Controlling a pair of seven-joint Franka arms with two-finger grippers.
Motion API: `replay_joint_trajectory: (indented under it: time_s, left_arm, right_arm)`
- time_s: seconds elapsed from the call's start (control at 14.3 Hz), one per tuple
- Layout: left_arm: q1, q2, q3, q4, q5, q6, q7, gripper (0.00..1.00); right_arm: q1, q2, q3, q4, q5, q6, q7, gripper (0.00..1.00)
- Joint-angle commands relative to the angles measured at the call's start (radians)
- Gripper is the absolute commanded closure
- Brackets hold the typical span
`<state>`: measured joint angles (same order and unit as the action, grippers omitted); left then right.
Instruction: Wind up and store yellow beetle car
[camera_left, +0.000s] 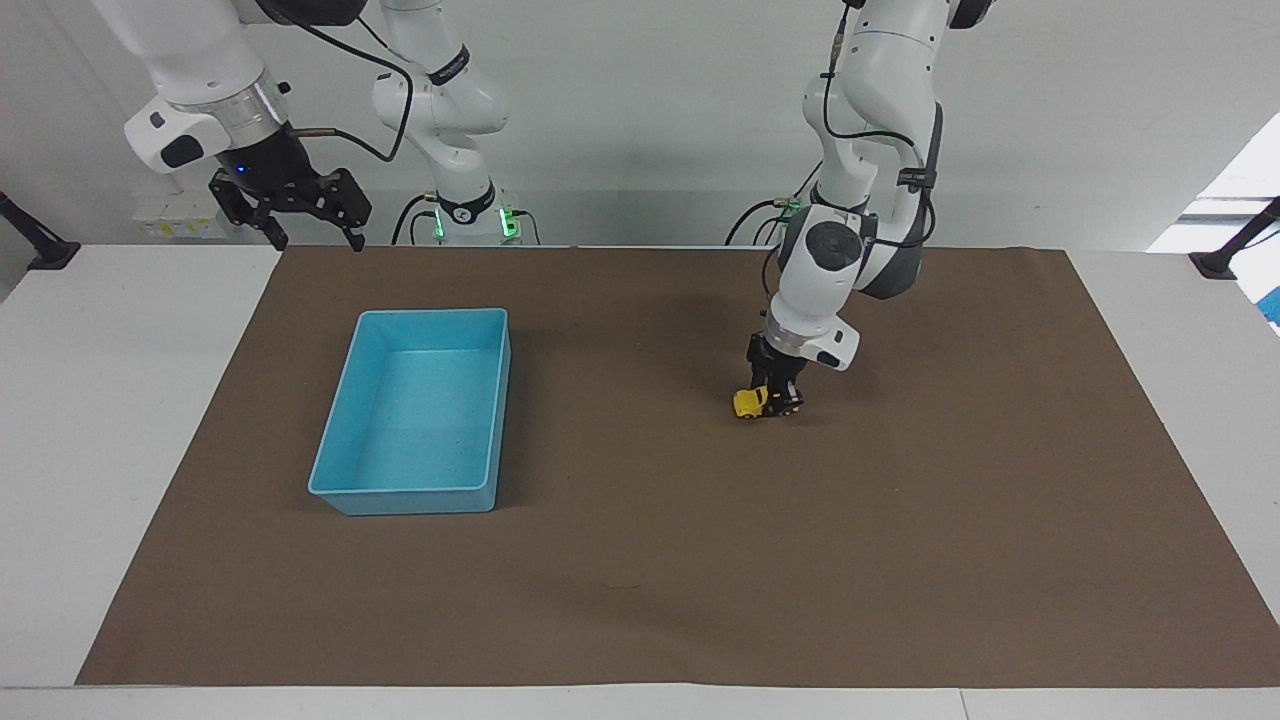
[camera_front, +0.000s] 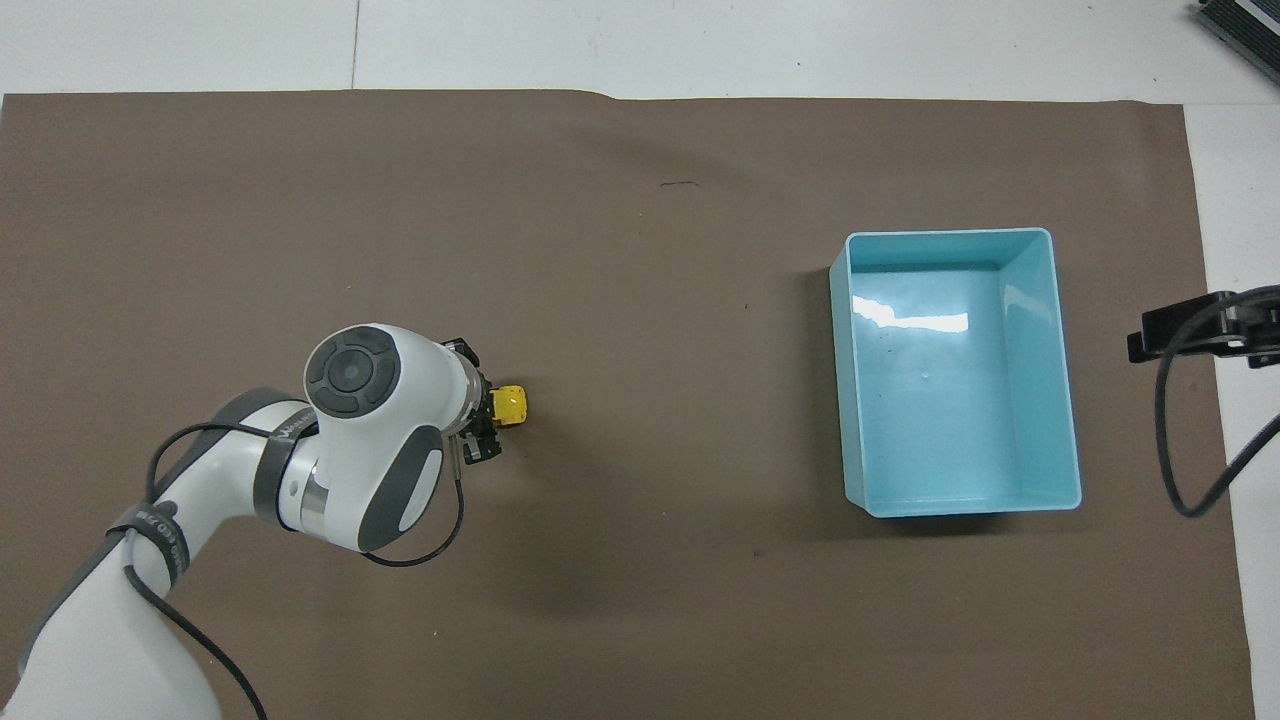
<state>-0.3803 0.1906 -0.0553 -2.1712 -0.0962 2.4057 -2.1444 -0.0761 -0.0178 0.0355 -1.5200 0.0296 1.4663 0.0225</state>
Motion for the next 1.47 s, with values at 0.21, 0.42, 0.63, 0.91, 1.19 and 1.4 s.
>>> replay_joint_trajectory:
  time_s: [0.21,0.42,0.63,0.91,1.19,1.4]
  left_arm:
    - [0.155,0.012,0.005,-0.052,0.004,0.026,0.145,0.83]
    - [0.182,0.012,0.005,-0.052,0.004,0.023,0.155,0.76]
    - [0.182,0.012,0.005,-0.052,0.004,0.021,0.15,0.67]
    - [0.181,0.003,0.005,-0.024,0.004,-0.023,0.138,0.0]
    - [0.178,-0.013,0.005,0.076,0.004,-0.178,0.136,0.0]
    - [0.178,-0.011,0.005,0.091,0.004,-0.178,0.138,0.0]
  right_arm:
    - [-0.007,-0.007,0.007,0.0,0.006,0.003,0.013,0.0]
    - [-0.007,-0.007,0.007,0.0,0.006,0.003,0.013,0.0]
    - [-0.007,-0.007,0.006,0.0,0.006,0.005,0.016,0.0]
    - [-0.007,-0.007,0.007,0.0,0.006,0.003,0.013,0.0]
    - [-0.008,-0.007,0.007,0.0,0.006,0.003,0.013,0.0]
    - [-0.007,-0.007,0.007,0.0,0.006,0.003,0.013,0.0]
